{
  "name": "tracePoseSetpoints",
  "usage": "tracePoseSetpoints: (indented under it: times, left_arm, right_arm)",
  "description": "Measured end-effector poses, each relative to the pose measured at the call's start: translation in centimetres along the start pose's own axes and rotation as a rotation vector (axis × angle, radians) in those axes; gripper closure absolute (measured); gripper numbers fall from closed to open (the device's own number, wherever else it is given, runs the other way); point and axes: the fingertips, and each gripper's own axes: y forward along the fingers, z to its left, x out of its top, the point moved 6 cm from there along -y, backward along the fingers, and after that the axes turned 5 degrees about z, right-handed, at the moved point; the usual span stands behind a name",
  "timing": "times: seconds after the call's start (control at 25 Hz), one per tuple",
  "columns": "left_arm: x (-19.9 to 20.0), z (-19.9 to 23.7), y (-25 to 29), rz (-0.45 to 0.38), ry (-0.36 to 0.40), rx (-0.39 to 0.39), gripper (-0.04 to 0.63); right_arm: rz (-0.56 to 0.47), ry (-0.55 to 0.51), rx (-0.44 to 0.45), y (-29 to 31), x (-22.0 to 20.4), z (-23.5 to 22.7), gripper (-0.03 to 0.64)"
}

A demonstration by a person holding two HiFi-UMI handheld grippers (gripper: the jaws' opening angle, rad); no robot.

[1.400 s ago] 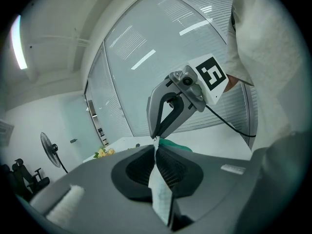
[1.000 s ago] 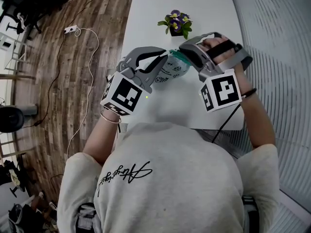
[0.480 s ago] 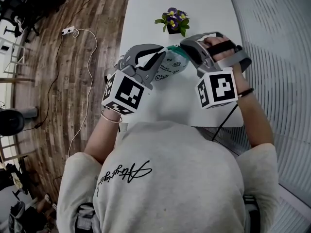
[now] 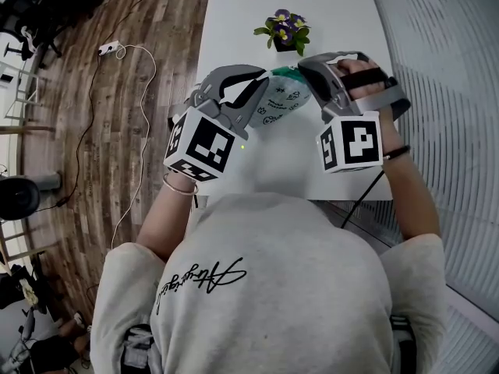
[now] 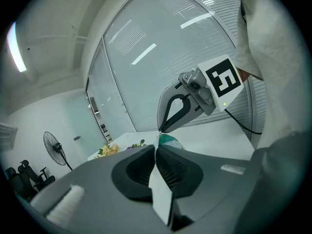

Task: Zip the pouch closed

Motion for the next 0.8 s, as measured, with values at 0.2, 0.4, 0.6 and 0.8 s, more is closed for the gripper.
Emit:
tracePoseSetpoints:
  times: [0.2,0.4,0.6,0.8]
  left_arm:
    - [0.4,0.6,-0.9,-0.032,0.016,0.0,0.584]
    - [-0.3,0.8,-1.7,-0.052,0.066,0.021,0.584]
    - [-4.9,-1.4,-0.2,0.038,0.182,-0.011,0.584]
    - [-6.3,-1.7,-0.3,0.076,0.21,-0.024,0.583]
  right_arm:
    - [0.03,0.011,-0.032,-0.5,0.7,-1.0,0.612]
    - [0.077,0.016,-0.069,-0.7,1.9,-1.2,0.612]
    - [0.09,0.092,-0.06,2.0,3.1,3.2,0.612]
    - [0.086,0.16,-0.068,2.9,4.1,4.7,0.612]
